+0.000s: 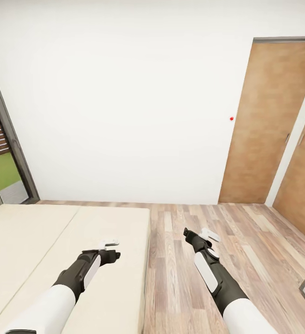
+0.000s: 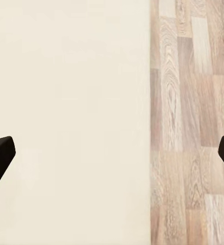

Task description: Put all the toys in the child's room - the three board games (two on the bed and one on the table), the two jigsaw puzzles on the table, and the tennis ball on the table - inside the toy box on the table in the child's room.

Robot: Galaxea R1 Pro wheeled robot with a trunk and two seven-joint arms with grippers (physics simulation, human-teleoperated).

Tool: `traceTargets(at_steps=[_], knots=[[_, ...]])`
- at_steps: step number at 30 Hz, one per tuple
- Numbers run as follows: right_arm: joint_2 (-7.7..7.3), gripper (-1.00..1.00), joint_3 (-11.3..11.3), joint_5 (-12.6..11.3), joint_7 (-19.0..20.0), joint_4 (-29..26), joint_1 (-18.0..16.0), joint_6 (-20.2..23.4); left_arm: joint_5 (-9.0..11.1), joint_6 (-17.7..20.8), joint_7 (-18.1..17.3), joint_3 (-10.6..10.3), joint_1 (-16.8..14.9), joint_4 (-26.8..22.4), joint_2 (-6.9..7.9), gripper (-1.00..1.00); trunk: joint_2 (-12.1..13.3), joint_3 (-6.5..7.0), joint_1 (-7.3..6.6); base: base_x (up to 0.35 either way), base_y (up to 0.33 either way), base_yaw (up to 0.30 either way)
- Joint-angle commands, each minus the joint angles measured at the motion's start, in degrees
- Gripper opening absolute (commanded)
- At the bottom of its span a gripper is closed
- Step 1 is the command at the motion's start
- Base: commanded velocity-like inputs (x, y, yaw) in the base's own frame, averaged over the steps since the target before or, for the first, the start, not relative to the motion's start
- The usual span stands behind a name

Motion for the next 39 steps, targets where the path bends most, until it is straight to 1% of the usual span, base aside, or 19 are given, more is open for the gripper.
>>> traceTargets(at_steps=[1,39], knots=[[-0.03,1.0,0.18,-0.27,-0.41,-0.09,-0.01,0.21,0.53,0.3,0.09,-0.06,0.01,-0.09,0.02,1.0,-0.05,-0.03,0.02,-0.012,0.018,-0.094],[0.18,1.0,0.25,0.01,-0.41,-0.09,-0.01,0.14,0.53,0.33,0.09,-0.1,0.01,-0.09,0.02,1.0,-0.05,-0.03,0.02,-0.001,0.002,-0.009]])
